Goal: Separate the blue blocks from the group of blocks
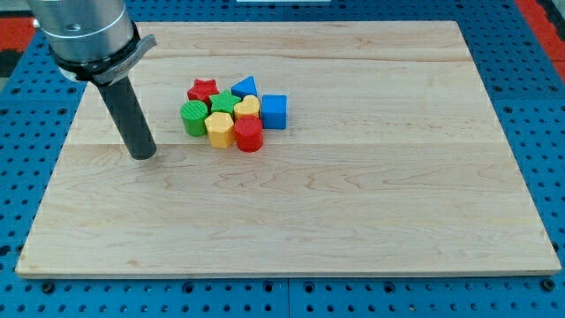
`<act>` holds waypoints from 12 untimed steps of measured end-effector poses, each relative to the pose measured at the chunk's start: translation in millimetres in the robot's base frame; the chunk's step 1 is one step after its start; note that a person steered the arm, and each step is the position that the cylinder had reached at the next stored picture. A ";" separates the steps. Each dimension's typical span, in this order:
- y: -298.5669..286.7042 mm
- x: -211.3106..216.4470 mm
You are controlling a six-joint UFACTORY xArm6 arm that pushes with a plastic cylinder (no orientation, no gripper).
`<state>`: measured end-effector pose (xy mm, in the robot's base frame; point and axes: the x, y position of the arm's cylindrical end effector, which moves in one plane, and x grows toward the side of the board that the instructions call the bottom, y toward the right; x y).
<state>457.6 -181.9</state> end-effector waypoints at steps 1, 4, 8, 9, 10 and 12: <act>-2.6 0.4; 39.6 22.0; 180.8 -28.5; 180.8 -58.9; 180.8 -91.5; 120.7 -92.5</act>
<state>365.1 -61.2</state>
